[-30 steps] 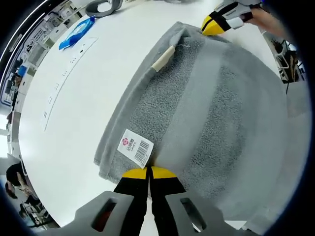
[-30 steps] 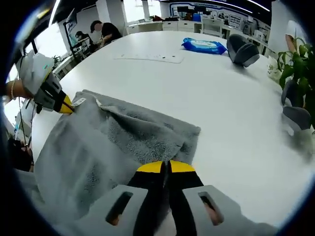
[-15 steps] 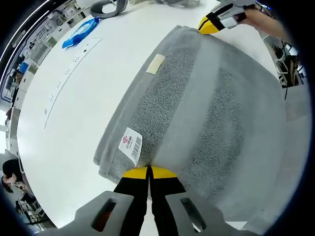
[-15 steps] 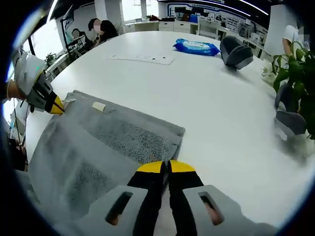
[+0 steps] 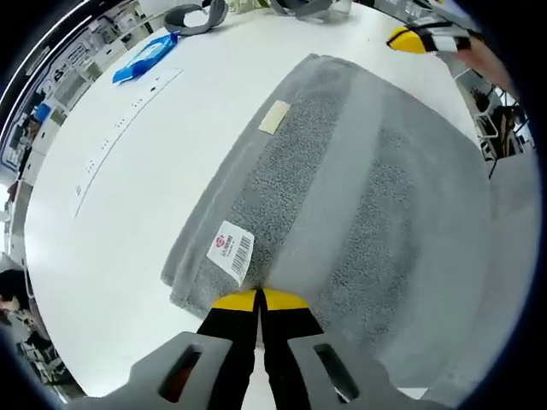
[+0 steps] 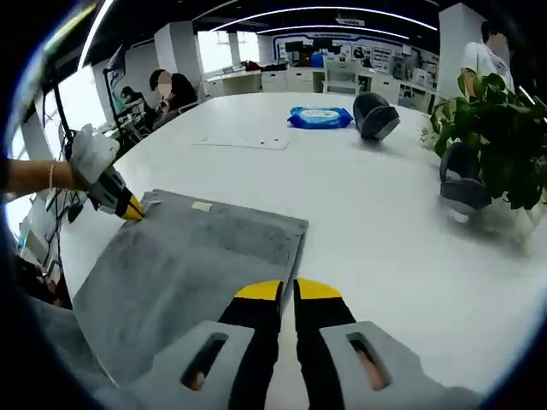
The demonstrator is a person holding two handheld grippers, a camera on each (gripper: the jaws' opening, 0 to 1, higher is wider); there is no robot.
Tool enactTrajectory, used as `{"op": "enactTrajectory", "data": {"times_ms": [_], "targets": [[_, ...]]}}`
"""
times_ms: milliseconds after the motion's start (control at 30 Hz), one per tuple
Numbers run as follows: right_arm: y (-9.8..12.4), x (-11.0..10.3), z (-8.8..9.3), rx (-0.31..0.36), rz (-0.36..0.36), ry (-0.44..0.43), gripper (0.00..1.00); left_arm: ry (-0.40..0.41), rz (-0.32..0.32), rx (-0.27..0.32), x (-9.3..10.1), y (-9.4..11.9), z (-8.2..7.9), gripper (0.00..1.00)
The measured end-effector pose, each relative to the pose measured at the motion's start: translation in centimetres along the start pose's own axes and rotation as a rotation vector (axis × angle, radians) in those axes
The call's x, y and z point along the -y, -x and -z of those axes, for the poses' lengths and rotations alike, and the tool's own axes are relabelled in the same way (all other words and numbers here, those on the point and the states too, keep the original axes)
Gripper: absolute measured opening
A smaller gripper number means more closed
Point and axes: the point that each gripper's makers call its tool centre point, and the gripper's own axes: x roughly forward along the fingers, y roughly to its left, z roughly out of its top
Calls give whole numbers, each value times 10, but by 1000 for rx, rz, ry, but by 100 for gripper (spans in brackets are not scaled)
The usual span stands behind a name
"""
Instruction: Fold the towel on the table until its edges align and the towel forms a compact rectangular stack.
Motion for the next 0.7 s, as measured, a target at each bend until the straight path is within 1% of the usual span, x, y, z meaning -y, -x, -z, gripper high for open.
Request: {"op": "enactTrajectory", "data": {"times_ms": [67,100,133,167,200,267,300,367,400,433,467,500,533,567,600,633,667,700], "targets": [[13,-11,6,19,-23,34,5,84,-14,13,-1,0,0,1],[20,-15,9,23,-28,38,6,57,-16,14,-1,0,1,1],[30,-22,12,41,-45,35,6,34,-24,23,0,0,0,1],[35,-26,15,43,-55,33,5,-3,-32,32,0,1,0,1],[42,-32,20,43,-61,36,5,3,-36,34,1,1,0,1],[48,-38,24,43,-73,47,5,8,-43,37,1,4,2,1],[55,-46,29,42,-92,54,5,23,-45,45,1,6,3,1],[62,-55,34,45,-116,55,6,30,-53,54,3,14,6,1],[64,-59,36,45,-126,48,7,37,-64,74,4,19,5,1],[66,-66,40,34,-161,44,7,36,-60,86,6,23,5,1],[67,-71,45,18,-190,46,8,43,-59,116,10,30,5,1],[68,-75,48,8,-208,58,10,46,-60,133,13,35,5,1],[69,-78,54,-9,-224,85,11,60,-60,162,19,42,6,2],[70,-79,56,-17,-231,96,11,87,-60,197,24,46,5,4],[71,-82,59,-26,-246,112,11,97,-62,231,31,53,7,4],[74,-86,61,-26,-265,121,12,111,-77,254,35,59,9,5],[75,-88,63,-28,-272,121,12,126,-86,268,39,63,12,6],[76,-90,67,-46,-287,120,12,128,-84,266,44,66,16,8]]}}
